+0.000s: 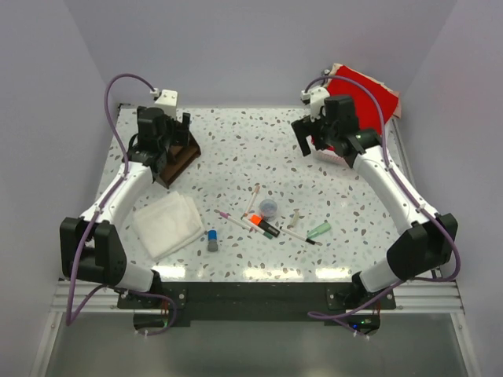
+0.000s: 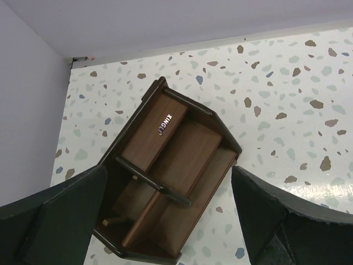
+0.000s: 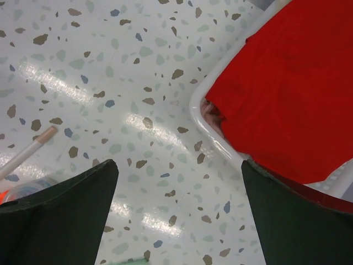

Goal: Sort the stationery into containers
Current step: Move the storage box to the center of the board.

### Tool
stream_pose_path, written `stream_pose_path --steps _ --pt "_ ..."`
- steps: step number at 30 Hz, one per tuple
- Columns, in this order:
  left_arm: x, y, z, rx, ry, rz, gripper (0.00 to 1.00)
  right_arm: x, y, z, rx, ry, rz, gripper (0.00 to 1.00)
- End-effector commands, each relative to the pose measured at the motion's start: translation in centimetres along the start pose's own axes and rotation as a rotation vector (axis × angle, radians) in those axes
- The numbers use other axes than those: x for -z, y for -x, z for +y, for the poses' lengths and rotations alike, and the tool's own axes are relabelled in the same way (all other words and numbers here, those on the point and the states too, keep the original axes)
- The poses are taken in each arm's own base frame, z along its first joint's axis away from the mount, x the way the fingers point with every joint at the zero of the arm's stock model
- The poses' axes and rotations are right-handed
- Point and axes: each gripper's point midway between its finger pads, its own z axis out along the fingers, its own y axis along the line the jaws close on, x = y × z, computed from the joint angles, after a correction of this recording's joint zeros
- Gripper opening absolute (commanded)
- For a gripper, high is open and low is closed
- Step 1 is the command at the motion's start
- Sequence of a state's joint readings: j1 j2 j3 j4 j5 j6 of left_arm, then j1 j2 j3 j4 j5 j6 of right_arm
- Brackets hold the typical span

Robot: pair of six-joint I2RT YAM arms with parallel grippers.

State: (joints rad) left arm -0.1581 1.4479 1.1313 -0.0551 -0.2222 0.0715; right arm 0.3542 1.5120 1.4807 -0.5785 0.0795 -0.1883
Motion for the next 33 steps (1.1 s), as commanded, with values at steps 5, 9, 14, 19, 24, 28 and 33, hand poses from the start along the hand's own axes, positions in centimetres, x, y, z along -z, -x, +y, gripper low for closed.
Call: stream_pose_path --steps 5,9,14,19,24,28,33 --pt "2.0 2.7 4.4 0.068 0.109 -0.023 1.0 -0.5 8.8 5.6 0.248 0.347 -0.37 0.98" --pt "4.1 0.7 8.0 0.118 0.179 0.036 1.0 -3.4 10.0 8.8 0.127 0.517 -0.354 0.95" --pt "6.9 -1.4 12.7 0.23 0.29 0.076 1.0 -8.1 10.5 13.0 0.019 0.714 -0.298 0.86" --pt "7.6 -3.2 14.0 0.259 0.306 0.114 0.91 -9.7 11.9 17.2 0.1 0.79 -0.337 0.86" --pt "7.1 -4.5 14.2 0.288 0.299 0.142 0.83 -11.7 14.1 20.8 0.094 0.797 -0.427 0.84" --pt "5.9 -5.3 14.2 0.323 0.271 0.153 0.78 -12.4 15.3 24.3 0.073 0.824 -0.489 0.77" --pt "4.1 -5.7 14.2 0.323 0.237 0.174 0.72 -14.4 17.4 27.6 0.081 0.791 -0.58 0.71"
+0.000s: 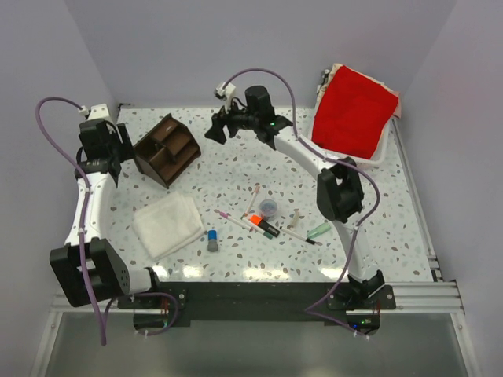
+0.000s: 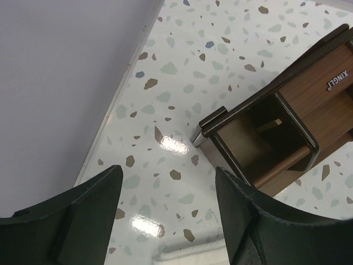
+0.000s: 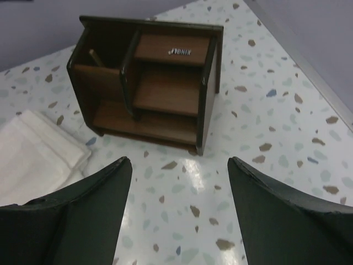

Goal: Sort the stationery into containers
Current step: Move the storage box to the center of the board.

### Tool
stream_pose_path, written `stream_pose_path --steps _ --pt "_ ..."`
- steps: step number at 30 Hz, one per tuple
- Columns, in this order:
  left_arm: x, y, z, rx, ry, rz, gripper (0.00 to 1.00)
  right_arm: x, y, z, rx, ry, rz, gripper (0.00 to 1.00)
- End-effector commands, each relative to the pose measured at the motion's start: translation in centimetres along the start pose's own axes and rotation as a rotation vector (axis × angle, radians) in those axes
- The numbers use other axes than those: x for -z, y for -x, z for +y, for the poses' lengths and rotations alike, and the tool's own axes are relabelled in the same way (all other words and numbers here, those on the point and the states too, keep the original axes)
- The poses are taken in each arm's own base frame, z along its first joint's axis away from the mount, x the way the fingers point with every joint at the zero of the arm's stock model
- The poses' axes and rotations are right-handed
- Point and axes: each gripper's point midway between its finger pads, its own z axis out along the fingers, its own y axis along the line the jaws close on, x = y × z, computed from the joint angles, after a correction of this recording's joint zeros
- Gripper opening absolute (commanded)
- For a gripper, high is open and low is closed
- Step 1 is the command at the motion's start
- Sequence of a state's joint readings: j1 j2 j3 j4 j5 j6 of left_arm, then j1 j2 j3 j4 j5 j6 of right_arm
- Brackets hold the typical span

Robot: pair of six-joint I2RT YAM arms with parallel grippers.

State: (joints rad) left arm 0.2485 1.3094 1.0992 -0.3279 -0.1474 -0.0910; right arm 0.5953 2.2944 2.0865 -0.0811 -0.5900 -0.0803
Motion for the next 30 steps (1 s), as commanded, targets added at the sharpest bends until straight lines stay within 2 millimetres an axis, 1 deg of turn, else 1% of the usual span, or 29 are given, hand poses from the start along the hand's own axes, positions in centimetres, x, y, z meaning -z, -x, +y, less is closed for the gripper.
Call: stream_pose_path --steps 1,2,3,4,5,6,8,10,11,12,13,14,15,16,17,18,19,20,21,24,25,26,30 --pt "-1.1 1.1 -0.8 0.012 -0.054 -0.018 0.72 -3.3 4.2 -0.5 0.056 -0.047 -0.161 0.7" --pt "-1.3 1.2 -0.8 0.009 -0.052 -0.016 0.73 -4.6 2.7 -1.1 0.041 -0.055 -0.157 0.7" --pt "-1.4 1.3 -0.8 0.007 -0.052 -0.018 0.73 -5.0 3.7 -1.4 0.051 -0.071 -0.19 0.69" --pt "-1.5 1.3 -0.7 0.008 -0.051 -0.016 0.73 -5.4 3.8 -1.5 0.028 -0.073 -0.204 0.69" --pt "-1.6 1.2 -0.8 0.008 -0.052 -0.01 0.74 -6.5 2.5 -1.8 0.024 -0.074 -0.203 0.69" --pt "-1.7 1.1 -0.8 0.009 -0.05 -0.01 0.75 -6.8 3.3 -1.7 0.034 -0.083 -0.226 0.68" --pt "-1.8 0.8 -0.8 0.017 -0.05 -0.002 0.75 -7.9 2.7 -1.8 0.056 -0.093 -0.243 0.68" --pt "-1.8 0.4 -0.9 0.021 -0.053 0.006 0.76 -8.3 2.6 -2.2 0.069 -0.129 -0.259 0.68" --pt "-1.8 0.1 -0.9 0.023 -0.056 0.01 0.76 -8.5 2.9 -2.1 0.112 -0.139 -0.276 0.68" --pt "-1.7 0.0 -1.0 0.025 -0.062 0.012 0.77 -9.0 2.2 -2.2 0.13 -0.148 -0.272 0.68" --pt "-1.7 -0.3 -1.1 0.024 -0.067 0.02 0.77 -9.1 2.5 -2.5 0.141 -0.171 -0.293 0.68" --pt "-1.6 -0.7 -1.1 0.023 -0.07 0.028 0.77 -9.3 2.6 -2.3 0.146 -0.17 -0.303 0.68" --pt "-1.6 -1.0 -1.2 0.021 -0.074 0.036 0.77 -9.8 1.9 -2.4 0.142 -0.169 -0.305 0.68" --pt "-1.6 -1.4 -1.2 0.019 -0.074 0.048 0.77 -9.9 2.0 -2.3 0.148 -0.162 -0.32 0.67" --pt "-1.7 -2.2 -1.1 0.019 -0.071 0.083 0.77 -10.1 2.3 -1.9 0.152 -0.156 -0.335 0.67" --pt "-1.8 -2.7 -1.2 0.018 -0.071 0.103 0.76 -10.5 1.8 -1.9 0.146 -0.151 -0.335 0.67" --pt "-1.9 -3.1 -1.2 0.017 -0.068 0.121 0.75 -10.6 2.1 -1.6 0.151 -0.147 -0.348 0.67" --pt "-2.0 -4.0 -1.1 0.016 -0.066 0.159 0.74 -10.7 2.2 -1.2 0.153 -0.135 -0.355 0.67" --pt "-2.0 -4.3 -1.3 0.015 -0.078 0.169 0.74 -10.9 2.1 -0.9 0.147 -0.127 -0.358 0.67" --pt "-2.0 -4.7 -1.7 0.005 -0.104 0.16 0.74 -11.5 2.1 0.0 0.149 -0.124 -0.368 0.67" --pt "-2.0 -4.7 -1.7 0.006 -0.103 0.156 0.74 -11.9 1.6 0.2 0.148 -0.124 -0.361 0.68" --pt "-2.1 -4.7 -1.6 0.007 -0.101 0.153 0.75 -12.1 1.8 0.5 0.151 -0.129 -0.369 0.68" --pt "-2.1 -4.3 -1.6 0.006 -0.099 0.161 0.75 -13.1 1.1 0.5 0.163 -0.159 -0.384 0.66"
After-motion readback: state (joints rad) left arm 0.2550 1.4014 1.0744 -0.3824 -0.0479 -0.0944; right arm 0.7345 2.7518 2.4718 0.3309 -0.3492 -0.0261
